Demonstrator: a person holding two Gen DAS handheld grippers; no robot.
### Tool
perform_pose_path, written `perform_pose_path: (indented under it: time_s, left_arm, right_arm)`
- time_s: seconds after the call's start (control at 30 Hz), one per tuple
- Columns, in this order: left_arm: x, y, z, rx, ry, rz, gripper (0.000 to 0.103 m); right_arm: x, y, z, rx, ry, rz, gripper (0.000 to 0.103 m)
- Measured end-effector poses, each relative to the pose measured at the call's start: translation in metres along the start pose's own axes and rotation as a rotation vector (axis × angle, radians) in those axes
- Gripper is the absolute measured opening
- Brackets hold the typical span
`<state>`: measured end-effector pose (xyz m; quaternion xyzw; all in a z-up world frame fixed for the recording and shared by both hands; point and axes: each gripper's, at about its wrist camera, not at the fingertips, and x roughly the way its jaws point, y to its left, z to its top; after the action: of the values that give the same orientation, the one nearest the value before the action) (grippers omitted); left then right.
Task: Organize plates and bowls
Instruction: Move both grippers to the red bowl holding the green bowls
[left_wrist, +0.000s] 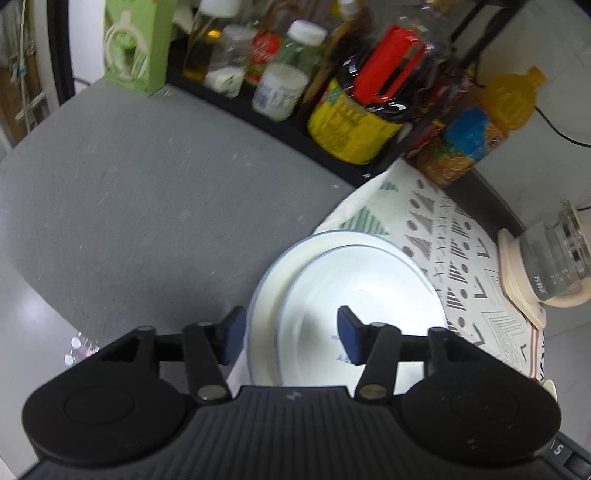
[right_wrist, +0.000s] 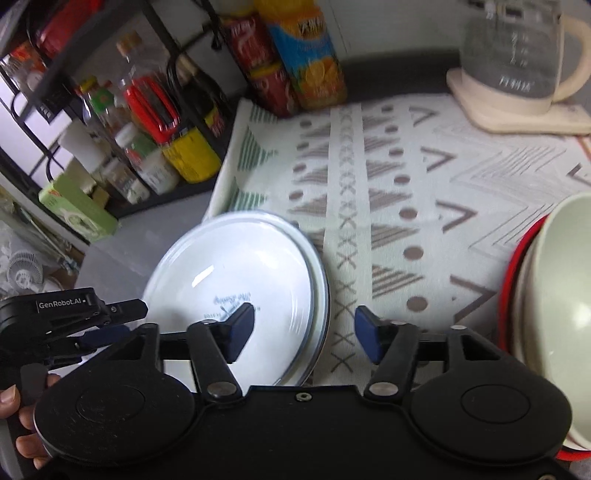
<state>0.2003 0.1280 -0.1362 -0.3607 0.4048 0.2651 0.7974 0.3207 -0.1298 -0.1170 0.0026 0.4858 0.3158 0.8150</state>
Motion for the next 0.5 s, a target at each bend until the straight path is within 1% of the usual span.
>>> perform_pose_path:
  time_s: [0.07, 0.13, 0.17, 0.23, 0.27, 0.3, 0.33, 0.47, 0.5]
  left_arm:
    - [-0.005, -0.007, -0.002, 0.022, -0.007, -0.011, 0.061]
    - [-0.007, -0.015, -0.003, 0.045, -0.014, -0.025, 0.066]
    - [-0.008, -0.019, -0.004, 0.056, -0.017, -0.033, 0.067]
    - [-0.010, -0.028, -0.005, 0.075, -0.018, -0.043, 0.068]
    - [-0.011, -0.033, -0.007, 0.080, -0.017, -0.048, 0.068]
    - [-0.011, -0.037, -0.008, 0.084, -0.017, -0.055, 0.069]
    - [-0.012, -0.042, -0.009, 0.089, -0.019, -0.062, 0.072]
    - [-0.014, -0.064, -0.014, 0.129, -0.024, -0.090, 0.074]
    - [-0.014, -0.070, -0.016, 0.140, -0.024, -0.097, 0.074]
  right_arm:
    - [-0.009, -0.001, 0.001, 0.001, -0.028, -0.005, 0.066]
    - [-0.020, -0.004, 0.002, 0.008, -0.058, -0.012, 0.074]
    - [-0.025, -0.006, 0.003, 0.011, -0.074, -0.014, 0.077]
    - [-0.035, -0.009, 0.005, 0.013, -0.107, -0.021, 0.086]
    - [-0.041, -0.010, 0.006, 0.011, -0.122, -0.024, 0.088]
    - [-0.045, -0.011, 0.007, -0.003, -0.139, -0.084, 0.091]
    - [-0.051, -0.013, 0.008, -0.004, -0.153, -0.086, 0.094]
    - [-0.072, -0.024, 0.012, 0.013, -0.212, -0.108, 0.100]
    - [-0.076, -0.027, 0.012, 0.031, -0.221, -0.076, 0.101]
